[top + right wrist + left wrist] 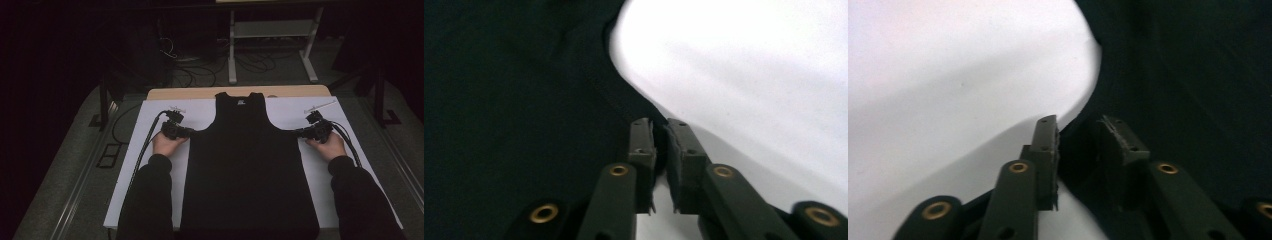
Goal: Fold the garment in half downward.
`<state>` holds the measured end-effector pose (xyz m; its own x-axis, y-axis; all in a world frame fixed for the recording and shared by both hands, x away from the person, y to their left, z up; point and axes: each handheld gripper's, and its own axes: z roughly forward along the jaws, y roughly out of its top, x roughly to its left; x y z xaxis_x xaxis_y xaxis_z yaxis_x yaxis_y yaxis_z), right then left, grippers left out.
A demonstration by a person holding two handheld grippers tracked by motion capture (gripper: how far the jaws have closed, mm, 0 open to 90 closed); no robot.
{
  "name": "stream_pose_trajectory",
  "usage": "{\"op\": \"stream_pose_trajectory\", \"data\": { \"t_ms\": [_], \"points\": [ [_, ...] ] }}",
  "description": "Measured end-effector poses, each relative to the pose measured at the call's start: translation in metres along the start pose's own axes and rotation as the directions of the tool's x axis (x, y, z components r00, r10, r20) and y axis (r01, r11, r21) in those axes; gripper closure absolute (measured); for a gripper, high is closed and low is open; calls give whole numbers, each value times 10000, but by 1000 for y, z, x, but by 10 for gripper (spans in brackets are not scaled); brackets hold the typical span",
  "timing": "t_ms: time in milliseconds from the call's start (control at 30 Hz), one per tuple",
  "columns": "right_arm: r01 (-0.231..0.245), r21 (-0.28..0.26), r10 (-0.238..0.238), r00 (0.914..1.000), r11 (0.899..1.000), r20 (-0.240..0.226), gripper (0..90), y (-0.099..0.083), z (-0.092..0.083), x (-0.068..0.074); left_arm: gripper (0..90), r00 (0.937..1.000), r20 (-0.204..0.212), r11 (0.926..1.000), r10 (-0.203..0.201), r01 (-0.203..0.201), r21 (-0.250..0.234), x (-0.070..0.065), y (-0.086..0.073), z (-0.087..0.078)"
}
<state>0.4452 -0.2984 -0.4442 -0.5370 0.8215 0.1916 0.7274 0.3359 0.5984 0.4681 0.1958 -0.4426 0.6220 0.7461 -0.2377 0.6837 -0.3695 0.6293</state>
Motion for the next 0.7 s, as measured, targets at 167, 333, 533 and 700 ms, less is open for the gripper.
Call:
{"op": "stream_pose_trajectory", "data": {
  "t_ms": [167,333,533,700],
  "points": [
    [88,17,-88,10000,10000,33,832,0,-1,2,843,9988,-311,9992,385,-386,-32,-4,1,0],
    [-256,-216,250,9993,9994,-279,837,-2,-4,-1,863,9991,-379,9999,165,-164,25,-5,0,-2],
    [-889,-418,846,9919,9952,-949,844,-7,-8,-9,868,9986,-527,9994,-7,-11,-342,-5,-9,-8],
    [-999,-495,939,9894,9938,-1112,846,-10,-12,-7,868,9991,-375,9975,-213,187,-688,-5,-13,-15]
  ]
}}
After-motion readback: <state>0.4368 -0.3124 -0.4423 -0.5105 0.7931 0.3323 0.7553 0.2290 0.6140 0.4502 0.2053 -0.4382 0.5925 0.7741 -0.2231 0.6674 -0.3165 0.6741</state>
